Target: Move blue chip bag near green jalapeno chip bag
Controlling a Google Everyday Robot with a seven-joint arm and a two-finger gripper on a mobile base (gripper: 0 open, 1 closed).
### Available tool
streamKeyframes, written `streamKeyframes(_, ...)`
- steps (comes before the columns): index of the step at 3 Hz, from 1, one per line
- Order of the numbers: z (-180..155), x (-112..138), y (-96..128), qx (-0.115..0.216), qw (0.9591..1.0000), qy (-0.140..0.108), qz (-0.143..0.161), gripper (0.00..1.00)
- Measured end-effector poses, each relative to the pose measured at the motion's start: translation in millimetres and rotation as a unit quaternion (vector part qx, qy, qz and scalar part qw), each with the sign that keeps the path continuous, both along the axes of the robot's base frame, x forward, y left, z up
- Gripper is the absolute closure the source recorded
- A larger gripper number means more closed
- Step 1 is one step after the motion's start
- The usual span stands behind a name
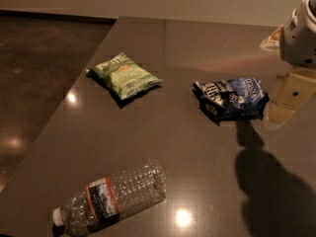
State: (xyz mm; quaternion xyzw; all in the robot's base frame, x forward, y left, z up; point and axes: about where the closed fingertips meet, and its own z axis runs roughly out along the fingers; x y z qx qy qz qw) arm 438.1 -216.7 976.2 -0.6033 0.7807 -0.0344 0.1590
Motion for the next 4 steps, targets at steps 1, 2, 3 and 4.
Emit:
streamKeyframes(1,1,0,0,0.000,1.0000,-0.001,0.000,0.00)
streamKeyframes(2,-7,18,2,-0.007,1.0000,-0.002,-0.001,0.00)
streamKeyframes(3,-33,52,-3,-0.017,0.9998,0.006,-0.011,0.00)
streamKeyframes(4,-61,85,-15,-0.027,0.9992,0.018,-0.024,0.00)
